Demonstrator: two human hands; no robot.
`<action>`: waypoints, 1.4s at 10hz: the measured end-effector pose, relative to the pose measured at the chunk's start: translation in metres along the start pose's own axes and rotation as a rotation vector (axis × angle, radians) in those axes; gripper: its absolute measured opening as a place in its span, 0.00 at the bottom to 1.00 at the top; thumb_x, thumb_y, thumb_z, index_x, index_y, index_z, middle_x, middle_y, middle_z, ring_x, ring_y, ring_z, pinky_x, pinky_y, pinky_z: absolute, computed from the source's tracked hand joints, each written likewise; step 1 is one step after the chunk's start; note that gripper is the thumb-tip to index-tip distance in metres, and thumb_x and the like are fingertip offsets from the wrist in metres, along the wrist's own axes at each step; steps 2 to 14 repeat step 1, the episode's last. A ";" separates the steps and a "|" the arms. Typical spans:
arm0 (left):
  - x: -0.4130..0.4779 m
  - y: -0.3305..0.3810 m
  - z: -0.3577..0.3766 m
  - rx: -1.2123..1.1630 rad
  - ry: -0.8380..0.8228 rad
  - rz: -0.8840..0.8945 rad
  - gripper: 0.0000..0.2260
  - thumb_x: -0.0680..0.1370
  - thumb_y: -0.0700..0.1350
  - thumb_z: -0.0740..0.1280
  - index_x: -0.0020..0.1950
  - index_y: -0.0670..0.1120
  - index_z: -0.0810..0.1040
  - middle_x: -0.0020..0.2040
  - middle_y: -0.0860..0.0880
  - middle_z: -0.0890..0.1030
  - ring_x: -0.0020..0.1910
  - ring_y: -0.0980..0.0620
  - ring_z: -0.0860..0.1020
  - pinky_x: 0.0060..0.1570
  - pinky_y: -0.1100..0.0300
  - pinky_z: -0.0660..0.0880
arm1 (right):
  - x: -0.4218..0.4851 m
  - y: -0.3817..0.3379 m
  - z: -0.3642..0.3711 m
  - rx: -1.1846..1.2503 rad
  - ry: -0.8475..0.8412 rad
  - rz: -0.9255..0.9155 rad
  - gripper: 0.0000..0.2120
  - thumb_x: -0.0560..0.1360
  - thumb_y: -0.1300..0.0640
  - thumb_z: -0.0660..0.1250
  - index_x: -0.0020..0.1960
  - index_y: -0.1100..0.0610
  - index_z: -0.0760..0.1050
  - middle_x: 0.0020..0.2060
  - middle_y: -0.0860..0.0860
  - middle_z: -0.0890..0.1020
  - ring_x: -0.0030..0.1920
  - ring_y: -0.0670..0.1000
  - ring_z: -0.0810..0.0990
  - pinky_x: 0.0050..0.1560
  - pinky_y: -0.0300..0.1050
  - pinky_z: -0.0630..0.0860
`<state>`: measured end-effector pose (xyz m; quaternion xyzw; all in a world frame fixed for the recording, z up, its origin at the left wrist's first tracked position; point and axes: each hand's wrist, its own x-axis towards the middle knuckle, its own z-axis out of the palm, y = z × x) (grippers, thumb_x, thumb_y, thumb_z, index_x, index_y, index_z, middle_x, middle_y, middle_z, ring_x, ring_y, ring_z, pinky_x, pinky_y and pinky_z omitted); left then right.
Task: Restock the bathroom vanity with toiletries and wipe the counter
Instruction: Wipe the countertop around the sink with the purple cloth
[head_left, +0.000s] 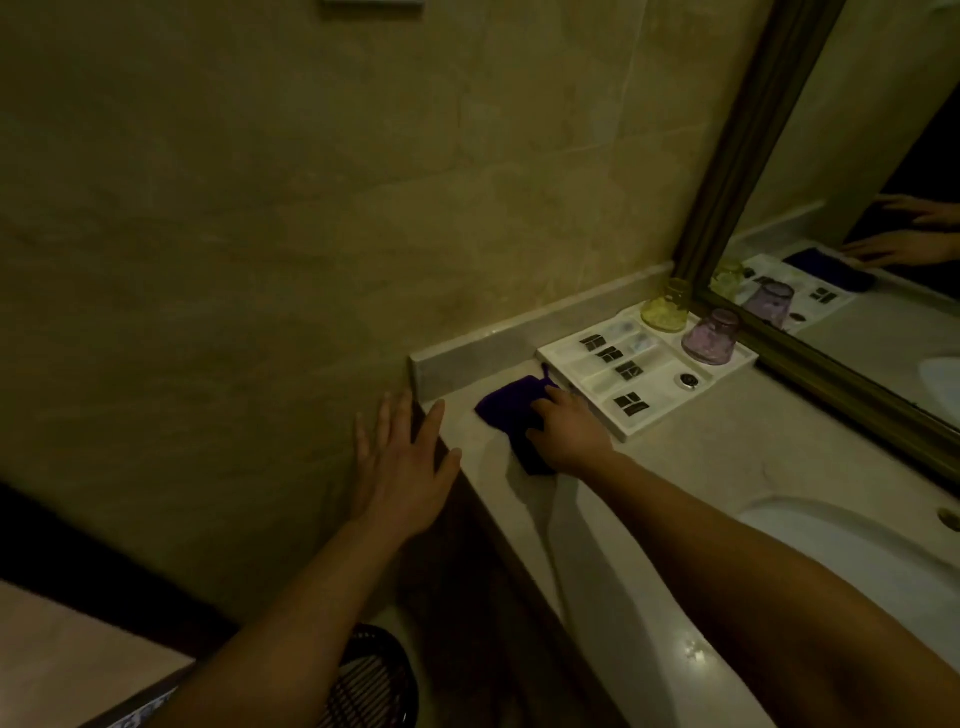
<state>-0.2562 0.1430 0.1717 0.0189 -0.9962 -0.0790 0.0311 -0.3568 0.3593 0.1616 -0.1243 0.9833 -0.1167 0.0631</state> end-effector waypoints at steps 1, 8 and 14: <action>-0.014 -0.014 -0.018 0.001 0.063 0.007 0.30 0.79 0.66 0.45 0.79 0.58 0.44 0.81 0.44 0.44 0.78 0.44 0.37 0.73 0.37 0.35 | -0.022 -0.016 -0.024 0.035 0.097 -0.027 0.19 0.76 0.49 0.66 0.65 0.55 0.75 0.67 0.55 0.73 0.65 0.56 0.71 0.66 0.53 0.70; -0.014 -0.014 -0.018 0.001 0.063 0.007 0.30 0.79 0.66 0.45 0.79 0.58 0.44 0.81 0.44 0.44 0.78 0.44 0.37 0.73 0.37 0.35 | -0.022 -0.016 -0.024 0.035 0.097 -0.027 0.19 0.76 0.49 0.66 0.65 0.55 0.75 0.67 0.55 0.73 0.65 0.56 0.71 0.66 0.53 0.70; -0.014 -0.014 -0.018 0.001 0.063 0.007 0.30 0.79 0.66 0.45 0.79 0.58 0.44 0.81 0.44 0.44 0.78 0.44 0.37 0.73 0.37 0.35 | -0.022 -0.016 -0.024 0.035 0.097 -0.027 0.19 0.76 0.49 0.66 0.65 0.55 0.75 0.67 0.55 0.73 0.65 0.56 0.71 0.66 0.53 0.70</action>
